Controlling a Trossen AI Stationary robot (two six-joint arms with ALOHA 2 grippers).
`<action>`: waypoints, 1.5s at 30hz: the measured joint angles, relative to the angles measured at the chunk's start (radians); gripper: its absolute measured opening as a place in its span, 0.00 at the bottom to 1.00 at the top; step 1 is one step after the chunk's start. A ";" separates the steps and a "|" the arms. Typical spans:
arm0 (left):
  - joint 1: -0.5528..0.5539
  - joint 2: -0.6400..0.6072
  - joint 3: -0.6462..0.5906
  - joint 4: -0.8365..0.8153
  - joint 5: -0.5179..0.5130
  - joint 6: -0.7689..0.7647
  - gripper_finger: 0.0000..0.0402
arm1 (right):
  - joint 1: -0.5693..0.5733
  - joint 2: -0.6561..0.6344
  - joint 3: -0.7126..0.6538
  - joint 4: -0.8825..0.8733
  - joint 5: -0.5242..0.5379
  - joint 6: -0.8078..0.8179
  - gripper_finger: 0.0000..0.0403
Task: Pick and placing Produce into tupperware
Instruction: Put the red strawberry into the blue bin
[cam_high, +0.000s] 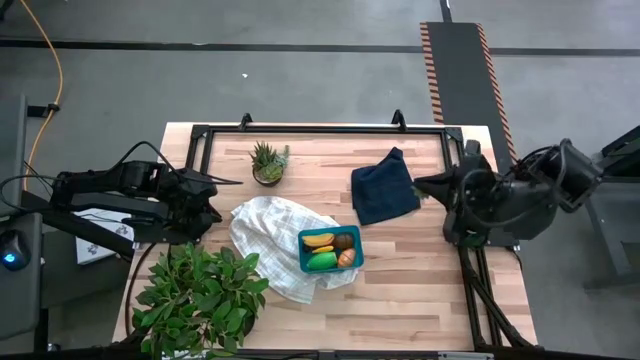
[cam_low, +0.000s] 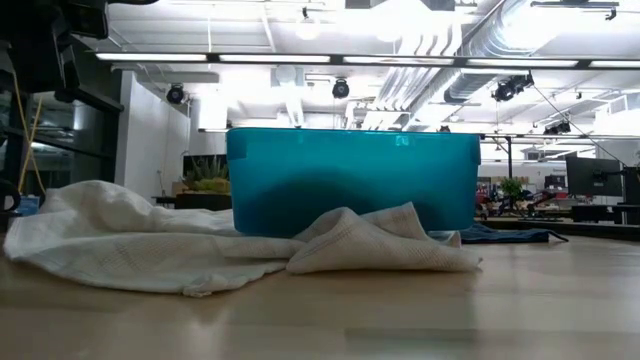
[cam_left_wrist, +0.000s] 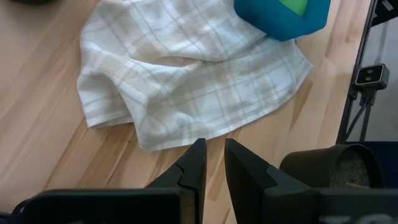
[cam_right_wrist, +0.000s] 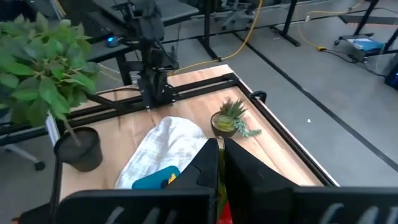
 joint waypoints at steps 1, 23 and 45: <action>0.000 0.000 0.000 0.000 0.000 0.000 0.12 | 0.009 -0.005 -0.018 0.000 0.013 0.015 0.00; 0.000 0.000 0.000 0.001 -0.005 0.000 0.12 | 0.013 -0.452 -1.027 0.922 -0.072 0.018 0.00; 0.000 0.000 0.000 0.007 -0.019 0.002 0.12 | -0.446 -0.581 -1.612 1.602 -0.638 -0.010 0.00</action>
